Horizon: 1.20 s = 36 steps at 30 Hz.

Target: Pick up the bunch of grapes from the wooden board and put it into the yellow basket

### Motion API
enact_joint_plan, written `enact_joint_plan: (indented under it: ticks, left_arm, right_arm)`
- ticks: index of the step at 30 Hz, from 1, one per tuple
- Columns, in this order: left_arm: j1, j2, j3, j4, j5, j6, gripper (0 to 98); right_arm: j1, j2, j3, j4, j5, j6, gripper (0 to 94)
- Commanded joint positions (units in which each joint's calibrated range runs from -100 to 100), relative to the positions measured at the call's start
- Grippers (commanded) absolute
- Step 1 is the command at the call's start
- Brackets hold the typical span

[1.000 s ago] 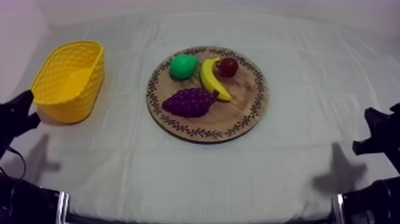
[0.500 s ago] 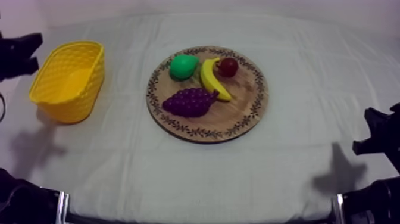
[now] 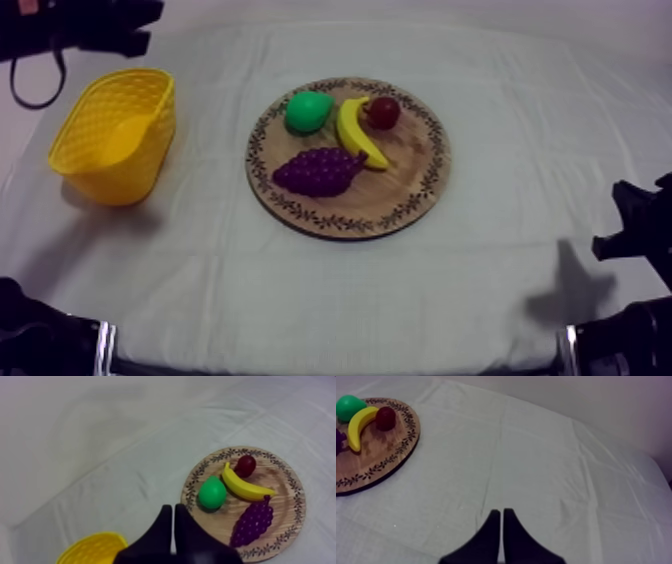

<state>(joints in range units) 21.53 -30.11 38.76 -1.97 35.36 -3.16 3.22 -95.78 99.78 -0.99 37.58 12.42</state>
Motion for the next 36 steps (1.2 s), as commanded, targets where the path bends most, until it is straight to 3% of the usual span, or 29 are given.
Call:
enact_joint_plan:
  ticks: [1,10,22,28,36]
  left_arm:
    - [0.58,4.27,-4.39,-0.06,0.43,-0.14,0.0]
    - [2.62,15.81,-18.32,-0.15,7.10,-1.13,0.0]
    - [5.83,35.63,-41.80,0.09,23.29,-2.67,0.0]
    - [6.79,39.65,-44.95,0.30,29.80,-3.15,0.0]
    - [6.63,39.53,-44.94,0.24,41.44,-6.51,0.0]
  right_arm:
    - [-0.01,0.02,-0.01,-0.01,0.00,0.01,0.3]
    - [-0.01,0.02,-0.01,-0.01,0.00,0.01,0.3]
    - [-0.01,0.02,-0.01,-0.01,0.00,0.01,0.3]
    - [-0.01,0.02,-0.01,-0.01,0.00,0.01,0.3]
    - [-0.01,0.02,-0.01,-0.01,0.00,0.01,0.3]
